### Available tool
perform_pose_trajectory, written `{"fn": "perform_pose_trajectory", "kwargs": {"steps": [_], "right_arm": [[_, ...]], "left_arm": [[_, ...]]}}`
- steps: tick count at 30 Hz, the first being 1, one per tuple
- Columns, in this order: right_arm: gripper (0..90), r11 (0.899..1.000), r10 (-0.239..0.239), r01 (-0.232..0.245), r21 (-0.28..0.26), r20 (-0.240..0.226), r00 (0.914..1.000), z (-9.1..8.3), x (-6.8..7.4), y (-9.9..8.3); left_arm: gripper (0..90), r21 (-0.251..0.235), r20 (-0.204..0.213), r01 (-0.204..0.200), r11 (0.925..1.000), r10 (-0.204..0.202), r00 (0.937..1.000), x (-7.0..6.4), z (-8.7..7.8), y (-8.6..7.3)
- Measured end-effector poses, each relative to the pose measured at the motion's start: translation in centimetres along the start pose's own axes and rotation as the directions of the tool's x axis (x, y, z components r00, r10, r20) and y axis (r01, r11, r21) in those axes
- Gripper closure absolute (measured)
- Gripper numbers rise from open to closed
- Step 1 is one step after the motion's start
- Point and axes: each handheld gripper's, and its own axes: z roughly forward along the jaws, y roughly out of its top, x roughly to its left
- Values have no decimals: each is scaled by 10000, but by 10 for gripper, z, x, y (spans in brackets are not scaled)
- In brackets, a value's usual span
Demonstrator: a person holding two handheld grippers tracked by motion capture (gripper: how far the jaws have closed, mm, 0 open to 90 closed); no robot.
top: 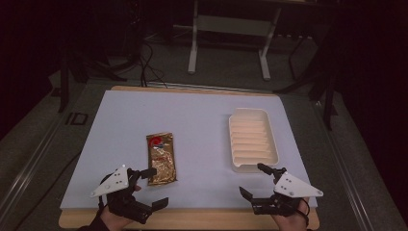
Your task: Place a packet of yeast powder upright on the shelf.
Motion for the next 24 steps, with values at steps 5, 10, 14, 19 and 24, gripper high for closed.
{"fn": "perform_pose_trajectory", "kwargs": {"steps": [5, 10, 14, 19, 24], "right_arm": [[107, 10000, 13, -13, -14, -99, 10000, 1, 1, 1], [127, 9999, 99, -99, -53, -147, 9998, -1, 3, 2], [132, 9999, 104, -106, -121, -223, 9997, -2, 3, 3], [135, 9998, 186, -188, -103, -192, 9996, -1, 3, 3], [136, 9998, 188, -190, -109, -177, 9997, -2, 3, 4]], "left_arm": [[4, 39, -291, -288, 9996, 289, 9992, 2, -1, 9], [4, -39, -751, -536, 9986, 532, 9958, 15, -3, 19], [4, 23, -1062, -575, 9983, 574, 9927, 27, -3, 24], [5, 54, -1442, -652, 9979, 653, 9874, 40, -5, 28], [5, 131, -1718, -609, 9981, 622, 9832, 54, -3, 29]]}}
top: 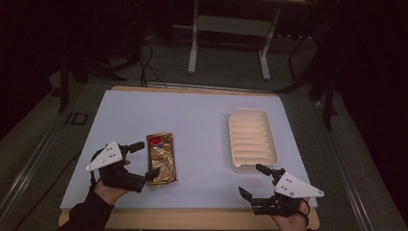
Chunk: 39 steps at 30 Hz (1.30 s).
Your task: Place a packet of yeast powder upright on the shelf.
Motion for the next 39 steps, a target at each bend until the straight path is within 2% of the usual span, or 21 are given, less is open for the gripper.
{"fn": "perform_pose_trajectory", "kwargs": {"steps": [5, 7, 8, 10, 14, 17, 19, 24, 25, 26, 28, 29, 31, 32, 33, 34, 37, 39], "right_arm": [[137, 10000, -30, 30, 50, 19, 10000, 1, 0, 0], [140, 10000, 9, -9, 76, 23, 10000, 1, -1, -1], [140, 10000, 31, -31, 73, 3, 10000, 1, -1, -1], [140, 9999, 68, -67, 80, -39, 10000, 1, -1, -1], [140, 9999, 39, -39, 113, -55, 10000, 2, 0, -1], [143, 9999, 26, -24, 158, -128, 9999, 3, 0, -1], [143, 9998, 35, -32, 182, -137, 9999, 3, 0, -2], [143, 9999, -4, 6, 110, -190, 9998, 2, 1, -1], [143, 9999, -4, 6, 110, -190, 9998, 2, 1, -1], [143, 9999, -17, 19, 99, -200, 9998, 2, 2, -1], [144, 9999, -39, 40, 101, -178, 9998, 2, 2, -1], [148, 9999, -75, 77, 121, -184, 9998, 2, 2, -1], [148, 9998, -97, 101, 159, -247, 9996, 3, 2, -2], [148, 9998, -94, 98, 144, -276, 9996, 3, 2, -2], [148, 9998, -94, 98, 144, -276, 9996, 3, 2, -2], [148, 9999, -107, 111, 125, -294, 9995, 3, 2, -2], [148, 9998, -114, 118, 131, -273, 9996, 3, 3, -2], [148, 9999, -91, 94, 127, -285, 9996, 3, 3, -2]], "left_arm": [[5, 95, -9, 58, 9999, -58, 10000, 7, 6, -2], [5, 191, -48, 179, 9997, -178, 9998, 17, 13, -5], [5, 191, -48, 179, 9997, -178, 9998, 17, 13, -5], [8, 227, -272, 228, 9995, -221, 9994, 26, 19, -7], [10, 376, -452, 163, 9992, -145, 9989, 34, 24, -11], [13, 664, -742, 338, 9972, -288, 9968, 48, 31, -19], [33, 723, -826, 366, 9967, -306, 9961, 52, 32, -21], [110, 1067, -1315, 534, 9929, -392, 9905, 73, 40, -31], [136, 1067, -1315, 534, 9929, -392, 9905, 73, 40, -31], [153, 1119, -1521, 780, 9907, -605, 9865, 81, 42, -33], [157, 1153, -1597, 894, 9893, -704, 9847, 85, 44, -34], [182, 1253, -1851, 957, 9875, -715, 9801, 91, 46, -36], [218, 1220, -1942, 1263, 9845, -1011, 9757, 97, 49, -38], [225, 1220, -1942, 1263, 9845, -1011, 9757, 97, 49, -38], [225, 1264, -2092, 1286, 9836, -1003, 9727, 100, 51, -39], [273, 1300, -2062, 1294, 9830, -1009, 9733, 101, 52, -40], [314, 1476, -2145, 1289, 9806, -955, 9721, 106, 57, -43], [338, 1609, -2327, 1409, 9769, -1012, 9673, 112, 60, -46]]}}
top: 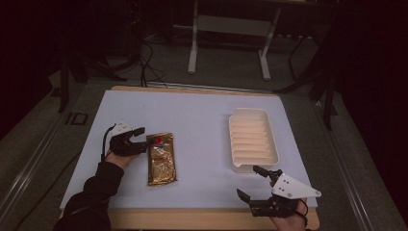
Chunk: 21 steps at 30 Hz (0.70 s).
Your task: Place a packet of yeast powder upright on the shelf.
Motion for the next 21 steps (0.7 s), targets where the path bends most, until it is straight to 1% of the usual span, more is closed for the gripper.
{"fn": "perform_pose_trajectory", "kwargs": {"steps": [3, 4, 5, 7, 8, 9, 11, 13, 14, 15, 16, 17, 18, 19, 21], "right_arm": [[148, 10000, -3, 3, 8, -7, 10000, 0, 0, 0], [148, 10000, 15, -15, 4, -44, 10000, 0, 0, 0], [148, 10000, -11, 11, 25, -40, 10000, 1, 0, 0], [148, 10000, 24, -24, 83, -58, 10000, 1, 0, -1], [148, 10000, 30, -30, 88, -57, 10000, 1, 0, -1], [148, 10000, 15, -15, 96, -68, 10000, 1, 0, -1], [149, 10000, 19, -18, 83, -79, 10000, 2, 0, -1], [149, 9999, -17, 18, 112, -101, 9999, 2, 0, -1], [149, 9999, 18, -16, 142, -116, 9999, 3, 0, -1], [149, 9999, 20, -18, 149, -126, 9999, 3, 1, -2], [148, 9999, 9, -8, 166, -113, 9999, 3, 1, -2], [148, 9999, 16, -14, 170, -112, 9999, 3, 0, -2], [149, 9999, 34, -32, 159, -130, 9999, 4, 0, -2], [149, 9999, 34, -32, 159, -130, 9999, 4, 0, -2], [149, 9997, 100, -96, 239, -154, 9998, 4, 0, -3]], "left_arm": [[365, 127, -84, 54, 9999, -53, 10000, 4, 4, -1], [378, 225, -28, 230, 9995, -229, 9997, 9, 7, -3], [378, 250, -97, 259, 9994, -256, 9996, 10, 8, -4], [378, 356, -86, 377, 9987, -374, 9993, 13, 10, -6], [378, 429, -109, 419, 9982, -414, 9991, 14, 12, -6], [378, 465, -45, 449, 9979, -447, 9990, 14, 13, -7], [389, 624, -186, 479, 9969, -469, 9987, 14, 16, -7], [389, 695, -153, 527, 9962, -518, 9985, 15, 18, -7], [389, 851, -337, 575, 9947, -548, 9979, 15, 23, -8], [388, 889, -343, 612, 9942, -584, 9977, 15, 24, -9], [384, 977, -456, 606, 9934, -564, 9974, 16, 26, -9], [353, 1114, -503, 546, 9923, -492, 9975, 16, 28, -10], [333, 1199, -455, 527, 9914, -476, 9978, 17, 29, -10], [333, 1199, -455, 527, 9914, -476, 9978, 17, 29, -10], [333, 1275, -520, 662, 9896, -600, 9968, 18, 33, -12]]}}
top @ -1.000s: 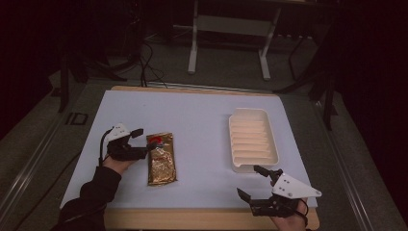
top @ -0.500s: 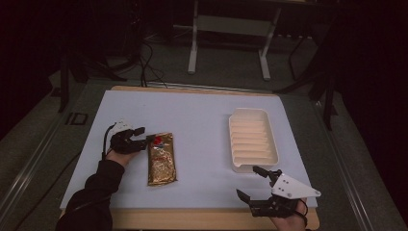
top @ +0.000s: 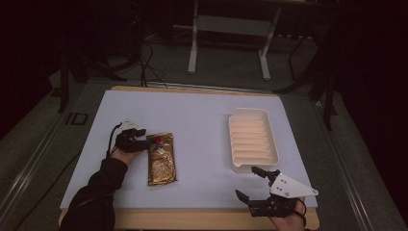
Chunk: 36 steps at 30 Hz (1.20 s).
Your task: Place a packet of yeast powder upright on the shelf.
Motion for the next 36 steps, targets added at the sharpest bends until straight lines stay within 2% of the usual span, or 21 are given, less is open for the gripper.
{"fn": "perform_pose_trajectory", "kwargs": {"steps": [3, 4, 5, 6, 7, 8, 9, 11, 12, 13, 17, 18, 20, 22, 23, 26, 27, 28, 29, 30, 36], "right_arm": [[149, 10000, 2, -2, -3, -21, 10000, 0, 0, 0], [149, 10000, -51, 51, 10, -14, 10000, 0, 1, 0], [149, 10000, -30, 30, 10, -38, 10000, 0, 1, 0], [149, 10000, -33, 33, 13, -39, 10000, 0, 0, 0], [148, 10000, -34, 34, 19, -24, 10000, 0, 0, 0], [149, 10000, -16, 16, 15, -34, 10000, 0, 0, 0], [148, 10000, 9, -9, 6, -30, 10000, 0, 0, 0], [149, 10000, -33, 33, 23, -19, 10000, 0, 0, 0], [148, 10000, -39, 39, 26, -9, 10000, 0, 1, 0], [149, 10000, -38, 38, 38, -25, 10000, 0, 1, 0], [149, 10000, -48, 48, 39, -52, 10000, 1, 1, 0], [149, 10000, -44, 44, 46, -62, 10000, 1, 1, 0], [149, 10000, -40, 41, 74, -83, 10000, 1, 2, 0], [149, 10000, -44, 45, 79, -92, 9999, 2, 2, 1], [149, 9999, -76, 77, 76, -96, 9999, 2, 2, 1], [150, 10000, -51, 52, 85, -124, 9999, 2, 2, 1], [153, 9999, -44, 45, 101, -125, 9999, 2, 2, 1], [153, 9999, -45, 46, 100, -122, 9999, 2, 2, 1], [153, 9999, -45, 46, 100, -122, 9999, 2, 2, 1], [154, 10000, -38, 39, 90, -127, 9999, 2, 2, 1], [167, 9999, -28, 30, 131, -116, 9999, 1, 2, 1]], "left_arm": [[333, 130, 56, 71, 9999, -72, 10000, 1, 3, 0], [333, 449, 122, -64, 9990, 59, 9999, 0, 6, 1], [333, 449, 122, -64, 9990, 59, 9999, 0, 6, 1], [333, 734, 268, -95, 9973, 75, 9996, -1, 8, 1], [333, 777, 319, -73, 9969, 48, 9995, -1, 8, 1], [335, 887, 389, 89, 9960, -124, 9992, 1, 9, 1], [338, 887, 389, 89, 9960, -124, 9992, 1, 9, 1], [353, 1153, 621, 557, 9918, -632, 9961, 4, 9, 1], [359, 1153, 621, 557, 9918, -632, 9961, 4, 9, 1], [369, 1247, 706, 724, 9895, -817, 9942, 5, 9, 1], [441, 1287, 855, 726, 9890, -840, 9928, 4, 9, 0], [474, 1326, 1072, 703, 9887, -849, 9906, 4, 9, 0], [531, 1248, 1102, 433, 9912, -573, 9923, 1, 8, 0], [585, 1214, 1064, 344, 9920, -475, 9932, -1, 8, 0], [619, 1129, 865, 367, 9929, -466, 9952, -2, 6, 0], [717, 1083, 689, 357, 9935, -433, 9967, -2, 5, -1], [750, 1087, 407, 194, 9939, -240, 9989, -4, 5, 0], [832, 1267, 37, -49, 9919, 44, 10000, -6, 6, 0], [871, 1267, 37, -49, 9919, 44, 10000, -6, 6, 0], [875, 1285, -145, -177, 9915, 197, 9997, -9, 6, 0], [900, 1115, -483, -428, 9928, 484, 9977, -18, 3, 3]]}}
